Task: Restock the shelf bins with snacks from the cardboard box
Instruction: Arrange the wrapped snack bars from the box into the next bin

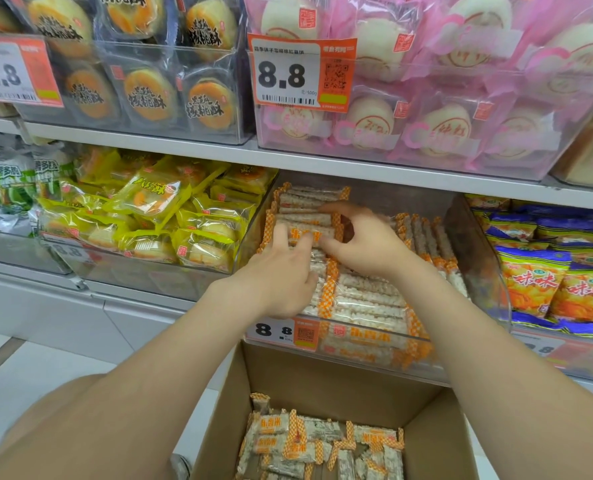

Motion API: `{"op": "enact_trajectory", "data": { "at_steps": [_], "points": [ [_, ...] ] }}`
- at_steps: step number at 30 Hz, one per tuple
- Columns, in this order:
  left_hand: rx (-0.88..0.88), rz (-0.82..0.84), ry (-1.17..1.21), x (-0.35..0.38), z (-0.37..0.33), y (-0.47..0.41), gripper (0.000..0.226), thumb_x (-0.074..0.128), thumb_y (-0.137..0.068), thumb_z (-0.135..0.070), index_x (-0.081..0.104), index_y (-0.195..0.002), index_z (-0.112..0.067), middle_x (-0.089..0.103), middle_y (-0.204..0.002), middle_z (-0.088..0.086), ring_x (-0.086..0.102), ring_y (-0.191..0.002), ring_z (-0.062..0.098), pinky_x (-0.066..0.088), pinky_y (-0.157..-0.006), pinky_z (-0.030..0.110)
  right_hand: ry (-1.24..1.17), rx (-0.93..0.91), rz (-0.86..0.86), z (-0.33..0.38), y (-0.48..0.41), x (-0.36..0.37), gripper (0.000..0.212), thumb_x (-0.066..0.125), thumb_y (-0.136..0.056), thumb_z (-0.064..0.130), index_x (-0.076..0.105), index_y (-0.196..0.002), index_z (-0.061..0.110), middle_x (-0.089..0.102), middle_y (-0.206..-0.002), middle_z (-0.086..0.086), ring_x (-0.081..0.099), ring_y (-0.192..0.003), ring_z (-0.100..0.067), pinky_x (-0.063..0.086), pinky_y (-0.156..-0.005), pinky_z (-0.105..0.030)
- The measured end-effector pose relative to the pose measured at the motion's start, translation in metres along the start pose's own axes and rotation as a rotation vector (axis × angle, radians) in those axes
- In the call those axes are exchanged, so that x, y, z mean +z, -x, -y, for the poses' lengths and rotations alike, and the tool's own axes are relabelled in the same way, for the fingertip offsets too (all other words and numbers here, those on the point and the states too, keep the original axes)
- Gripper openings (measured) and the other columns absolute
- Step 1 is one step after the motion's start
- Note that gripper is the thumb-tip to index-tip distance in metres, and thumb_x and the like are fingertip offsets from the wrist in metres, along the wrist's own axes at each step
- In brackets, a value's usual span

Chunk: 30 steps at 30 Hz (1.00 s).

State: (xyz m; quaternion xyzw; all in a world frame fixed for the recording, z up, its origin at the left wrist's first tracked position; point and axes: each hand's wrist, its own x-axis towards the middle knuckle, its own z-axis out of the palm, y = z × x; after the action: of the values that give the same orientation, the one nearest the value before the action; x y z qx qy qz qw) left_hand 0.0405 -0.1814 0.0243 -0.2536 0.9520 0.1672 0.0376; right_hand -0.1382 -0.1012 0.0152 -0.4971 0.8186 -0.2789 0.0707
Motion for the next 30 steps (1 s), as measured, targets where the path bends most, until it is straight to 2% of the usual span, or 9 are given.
{"op": "enact_trajectory", "data": {
  "at_steps": [1,4,8,10,13,18,22,26,30],
  "points": [
    [0.003,0.015,-0.009,0.001,0.001,0.000,0.067,0.040,-0.109,-0.043,0.006,-0.163,-0.023,0.013,-0.156,0.009,0.049,-0.130,0.041,0.043,-0.110,0.051,0.011,-0.030,-0.011,-0.001,0.000,0.001,0.052,0.069,-0.088,0.046,0.054,-0.138,0.043,0.062,-0.136,0.005,0.058,-0.126,-0.024,0.047,-0.100,-0.032],
    [0.014,0.037,-0.042,0.002,0.003,0.000,0.077,0.041,-0.108,-0.049,-0.004,-0.166,-0.024,0.013,-0.162,0.013,0.029,-0.149,0.041,0.034,-0.119,0.052,0.028,-0.070,-0.100,0.002,0.001,0.002,0.048,0.073,-0.088,0.041,0.058,-0.134,0.040,0.063,-0.119,0.010,0.061,-0.116,-0.026,0.045,-0.093,-0.029],
    [0.000,-0.011,-0.024,-0.001,0.005,-0.003,0.075,0.041,-0.108,-0.048,0.001,-0.166,-0.022,0.008,-0.165,0.013,0.015,-0.156,0.039,0.027,-0.123,0.051,0.076,-0.029,-0.104,0.002,-0.001,0.006,0.049,0.068,-0.094,0.046,0.055,-0.140,0.038,0.059,-0.127,-0.003,0.053,-0.124,-0.028,0.046,-0.101,-0.037],
    [-0.005,-0.028,-0.008,-0.002,0.005,-0.003,0.069,0.041,-0.108,-0.047,0.011,-0.164,-0.018,0.009,-0.163,0.012,0.017,-0.154,0.039,0.030,-0.122,0.051,0.105,-0.058,-0.096,0.000,-0.002,0.007,0.049,0.068,-0.096,0.047,0.056,-0.142,0.032,0.053,-0.133,-0.007,0.053,-0.126,-0.030,0.048,-0.104,-0.042],
    [0.019,-0.138,-0.056,-0.002,0.003,-0.003,0.056,0.042,-0.109,-0.044,0.031,-0.152,-0.010,0.011,-0.158,0.013,0.023,-0.149,0.039,0.033,-0.118,0.049,0.156,-0.110,-0.089,0.000,-0.005,0.009,0.049,0.067,-0.099,0.042,0.058,-0.143,0.022,0.048,-0.143,-0.010,0.048,-0.134,-0.033,0.044,-0.111,-0.045],
    [0.031,-0.100,-0.048,-0.003,0.000,-0.004,0.059,0.039,-0.110,-0.044,0.022,-0.158,-0.014,0.015,-0.158,0.013,0.017,-0.153,0.037,0.028,-0.122,0.051,0.267,-0.111,-0.084,0.003,-0.002,0.010,0.047,0.057,-0.103,0.044,0.056,-0.145,0.023,0.037,-0.154,-0.010,0.038,-0.142,-0.037,0.039,-0.117,-0.051],
    [0.026,-0.076,-0.035,-0.001,-0.001,-0.006,0.065,0.039,-0.110,-0.047,0.015,-0.162,-0.016,0.010,-0.159,0.011,0.007,-0.156,0.036,0.022,-0.125,0.052,0.222,-0.126,-0.090,0.010,0.005,0.009,0.061,0.045,-0.099,0.030,0.034,-0.159,0.026,0.030,-0.163,-0.005,0.031,-0.146,-0.033,0.034,-0.116,-0.054],
    [0.025,-0.098,-0.011,0.000,0.002,-0.007,0.060,0.041,-0.109,-0.046,0.022,-0.159,-0.018,0.009,-0.158,0.009,0.012,-0.151,0.037,0.026,-0.122,0.051,0.404,-0.066,-0.154,0.010,0.007,0.008,0.053,0.043,-0.098,0.036,0.050,-0.147,0.018,0.047,-0.147,-0.008,0.038,-0.131,-0.032,0.038,-0.107,-0.051],
    [0.039,-0.108,-0.025,-0.003,0.006,-0.010,0.059,0.043,-0.108,-0.044,0.026,-0.159,-0.018,0.013,-0.160,0.011,0.017,-0.151,0.038,0.030,-0.122,0.052,0.358,-0.011,-0.112,0.010,0.007,0.006,0.049,0.043,-0.099,0.039,0.053,-0.143,0.018,0.044,-0.144,-0.011,0.038,-0.128,-0.035,0.039,-0.108,-0.052]
  ]
}}
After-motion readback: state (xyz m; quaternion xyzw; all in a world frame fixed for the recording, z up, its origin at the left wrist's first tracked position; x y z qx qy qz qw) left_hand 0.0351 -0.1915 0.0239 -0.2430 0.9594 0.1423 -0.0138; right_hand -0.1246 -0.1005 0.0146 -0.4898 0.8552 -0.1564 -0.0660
